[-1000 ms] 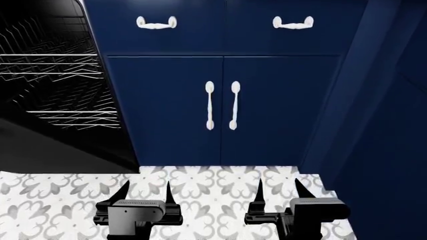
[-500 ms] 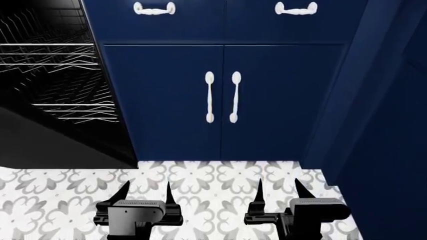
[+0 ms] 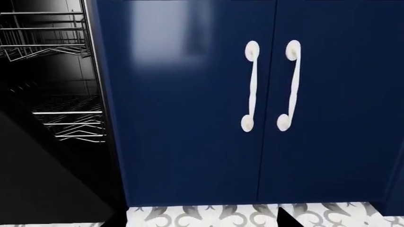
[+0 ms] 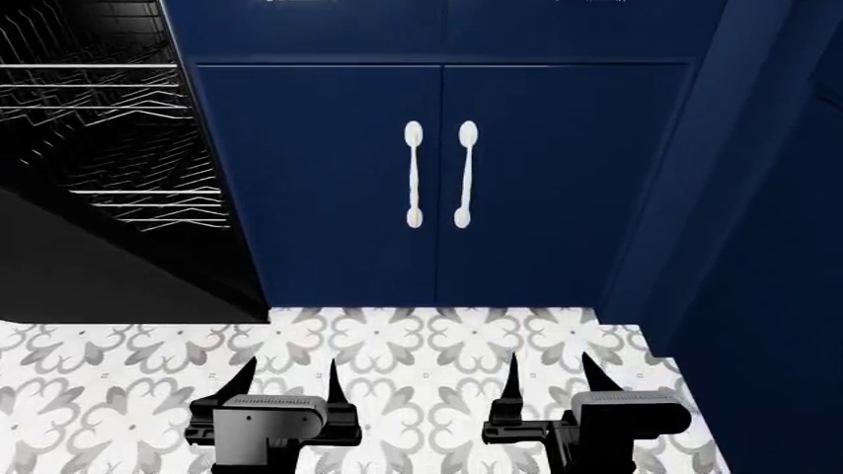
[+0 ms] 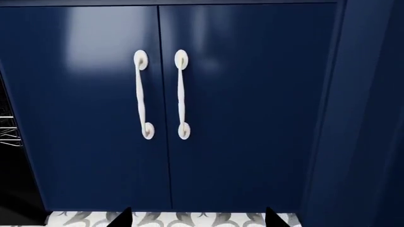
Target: Close the dishwasher door
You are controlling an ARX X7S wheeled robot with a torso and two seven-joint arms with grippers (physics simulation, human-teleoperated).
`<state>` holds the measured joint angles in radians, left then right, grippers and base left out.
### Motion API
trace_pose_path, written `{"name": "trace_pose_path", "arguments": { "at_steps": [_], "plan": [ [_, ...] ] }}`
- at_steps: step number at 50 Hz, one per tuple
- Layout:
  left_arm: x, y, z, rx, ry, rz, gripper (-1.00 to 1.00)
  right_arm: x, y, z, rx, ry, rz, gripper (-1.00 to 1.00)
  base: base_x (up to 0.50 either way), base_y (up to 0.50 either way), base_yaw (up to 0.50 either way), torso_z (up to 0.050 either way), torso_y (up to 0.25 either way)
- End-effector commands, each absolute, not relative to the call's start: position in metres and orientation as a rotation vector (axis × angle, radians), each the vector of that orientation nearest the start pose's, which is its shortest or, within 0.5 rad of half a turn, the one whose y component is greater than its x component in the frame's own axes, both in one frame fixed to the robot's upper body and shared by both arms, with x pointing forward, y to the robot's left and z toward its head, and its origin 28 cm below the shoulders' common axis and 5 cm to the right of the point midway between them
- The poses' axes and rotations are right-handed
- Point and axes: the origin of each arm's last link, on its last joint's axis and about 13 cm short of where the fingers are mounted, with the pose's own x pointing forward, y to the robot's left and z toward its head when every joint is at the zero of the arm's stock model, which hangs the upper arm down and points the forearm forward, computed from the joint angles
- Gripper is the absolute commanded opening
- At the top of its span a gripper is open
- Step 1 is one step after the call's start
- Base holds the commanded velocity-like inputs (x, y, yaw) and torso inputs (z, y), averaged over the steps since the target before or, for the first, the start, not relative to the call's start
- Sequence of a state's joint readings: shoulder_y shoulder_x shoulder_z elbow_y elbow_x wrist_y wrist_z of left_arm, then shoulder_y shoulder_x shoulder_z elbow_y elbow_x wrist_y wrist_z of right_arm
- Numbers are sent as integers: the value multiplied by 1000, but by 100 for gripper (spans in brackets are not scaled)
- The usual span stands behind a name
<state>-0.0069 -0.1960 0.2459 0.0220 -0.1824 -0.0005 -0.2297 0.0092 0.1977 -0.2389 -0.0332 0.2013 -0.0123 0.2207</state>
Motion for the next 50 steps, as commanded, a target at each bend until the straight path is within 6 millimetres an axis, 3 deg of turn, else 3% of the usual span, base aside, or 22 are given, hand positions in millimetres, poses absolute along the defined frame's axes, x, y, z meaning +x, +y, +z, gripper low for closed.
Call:
{"name": "trace_pose_path", "arguments": {
  "at_steps": [1, 50],
  "plan": [
    [206, 202, 14, 14, 17, -16, 100, 207, -94, 18, 8, -5, 20, 100, 0, 0, 0, -50, 0],
    [205, 202, 15, 12, 15, -17, 100, 207, -94, 18, 7, -8, 24, 100, 0, 0, 0, -50, 0]
  ]
}}
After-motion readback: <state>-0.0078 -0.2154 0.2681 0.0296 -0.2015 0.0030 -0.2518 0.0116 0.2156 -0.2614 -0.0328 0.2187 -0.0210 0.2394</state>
